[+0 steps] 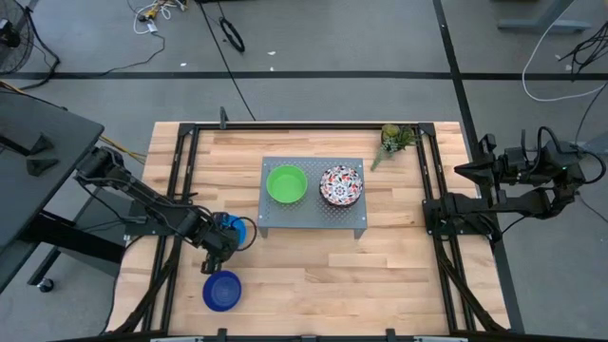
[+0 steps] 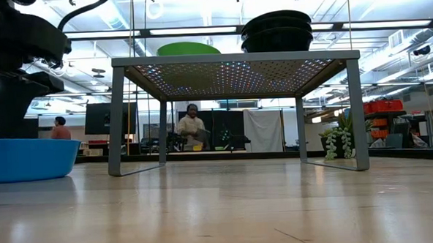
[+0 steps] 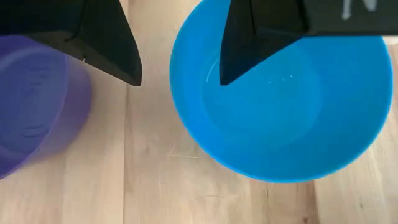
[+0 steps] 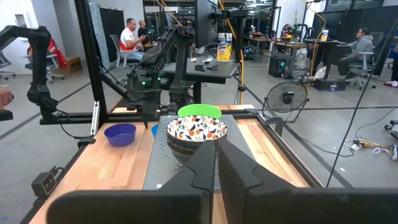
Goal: Pick & Place Mini bowls
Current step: Stack the light blue bowl on top of the other light green bowl on the shelf
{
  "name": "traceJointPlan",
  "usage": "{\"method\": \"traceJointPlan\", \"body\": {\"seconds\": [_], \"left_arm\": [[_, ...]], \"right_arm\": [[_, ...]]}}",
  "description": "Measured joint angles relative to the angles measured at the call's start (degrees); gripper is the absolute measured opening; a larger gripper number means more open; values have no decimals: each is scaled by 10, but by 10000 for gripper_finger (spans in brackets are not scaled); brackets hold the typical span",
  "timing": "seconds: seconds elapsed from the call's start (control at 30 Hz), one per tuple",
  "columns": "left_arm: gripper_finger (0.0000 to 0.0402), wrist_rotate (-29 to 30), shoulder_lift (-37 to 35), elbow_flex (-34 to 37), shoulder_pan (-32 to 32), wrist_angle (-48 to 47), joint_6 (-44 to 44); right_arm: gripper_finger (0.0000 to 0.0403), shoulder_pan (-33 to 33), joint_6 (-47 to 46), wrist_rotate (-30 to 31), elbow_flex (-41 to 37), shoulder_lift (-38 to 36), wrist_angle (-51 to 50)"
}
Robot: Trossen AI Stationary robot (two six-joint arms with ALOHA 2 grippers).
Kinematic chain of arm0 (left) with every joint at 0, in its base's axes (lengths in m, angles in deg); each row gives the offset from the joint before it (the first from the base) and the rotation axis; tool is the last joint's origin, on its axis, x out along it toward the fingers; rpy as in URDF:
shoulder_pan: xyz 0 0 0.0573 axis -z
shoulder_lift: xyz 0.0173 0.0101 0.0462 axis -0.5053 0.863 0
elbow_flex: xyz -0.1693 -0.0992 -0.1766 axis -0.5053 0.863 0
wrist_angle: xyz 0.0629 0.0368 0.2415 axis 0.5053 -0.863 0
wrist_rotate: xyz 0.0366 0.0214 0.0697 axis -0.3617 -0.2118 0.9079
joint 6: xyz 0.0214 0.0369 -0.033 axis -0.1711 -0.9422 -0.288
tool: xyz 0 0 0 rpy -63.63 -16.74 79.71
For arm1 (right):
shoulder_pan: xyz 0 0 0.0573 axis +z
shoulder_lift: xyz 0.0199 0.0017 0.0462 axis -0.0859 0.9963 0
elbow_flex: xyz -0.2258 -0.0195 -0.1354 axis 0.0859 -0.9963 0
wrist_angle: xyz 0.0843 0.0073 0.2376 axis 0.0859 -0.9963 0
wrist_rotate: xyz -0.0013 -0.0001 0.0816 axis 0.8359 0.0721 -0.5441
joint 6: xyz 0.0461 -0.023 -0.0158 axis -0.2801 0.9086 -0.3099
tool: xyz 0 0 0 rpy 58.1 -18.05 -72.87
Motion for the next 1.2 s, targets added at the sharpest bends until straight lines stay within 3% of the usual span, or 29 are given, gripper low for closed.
{"method": "traceJointPlan", "body": {"seconds": [0.83, 1.2], "left_arm": [[216, 23, 45, 0, -3, 22, 16], [118, -5, 45, 0, -3, 22, 15]], "right_arm": [[23, 0, 0, 0, 0, 0, 0], [23, 0, 0, 0, 0, 0, 0]]}}
